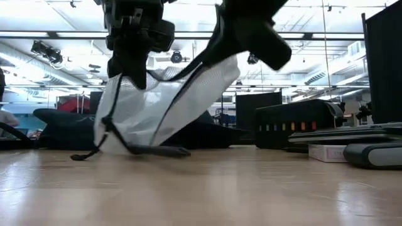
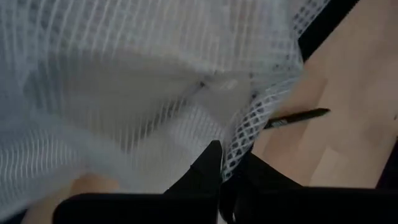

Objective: Unpack backpack
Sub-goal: Put the black pen into the white mesh envelope

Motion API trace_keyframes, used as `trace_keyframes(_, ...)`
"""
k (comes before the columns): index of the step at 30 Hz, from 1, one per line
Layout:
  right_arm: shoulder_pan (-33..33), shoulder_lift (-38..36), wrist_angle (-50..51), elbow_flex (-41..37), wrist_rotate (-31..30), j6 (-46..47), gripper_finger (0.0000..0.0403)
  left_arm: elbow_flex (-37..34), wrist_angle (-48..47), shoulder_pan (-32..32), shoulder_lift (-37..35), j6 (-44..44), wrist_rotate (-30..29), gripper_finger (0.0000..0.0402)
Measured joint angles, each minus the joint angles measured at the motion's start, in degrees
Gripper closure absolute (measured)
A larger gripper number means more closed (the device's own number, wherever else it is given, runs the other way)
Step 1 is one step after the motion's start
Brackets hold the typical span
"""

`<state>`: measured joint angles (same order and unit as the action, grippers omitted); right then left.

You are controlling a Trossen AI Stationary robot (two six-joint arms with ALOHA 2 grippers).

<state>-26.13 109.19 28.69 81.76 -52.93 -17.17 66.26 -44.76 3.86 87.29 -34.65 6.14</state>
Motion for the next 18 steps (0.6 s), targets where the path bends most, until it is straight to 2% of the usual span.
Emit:
trace_keyframes(9, -0.4, -2.4, -0.6, 0.0, 1.2, 0.2, 0.0403, 5.6, -1.9, 0.0, 0.0, 1.6, -0.8, 0.0402)
trace_keyframes(11, -0.4, -2.4, -0.5, 0.0, 5.9, 0.6, 0.0403, 5.7, -2.1, 0.0, 0.0, 1.7, -1.0, 0.0402)
trace_keyframes(14, -0.3, -2.4, -0.2, -0.1, 16.6, 0.6, 0.0403, 5.7, -2.4, 0.0, 0.0, 1.6, -1.5, 0.0402)
trace_keyframes(18, -0.3, -2.4, 4.5, -0.6, 21.6, 0.0, 0.0394, 5.7, -2.4, 0.0, 0.0, 1.5, -1.6, 0.0402)
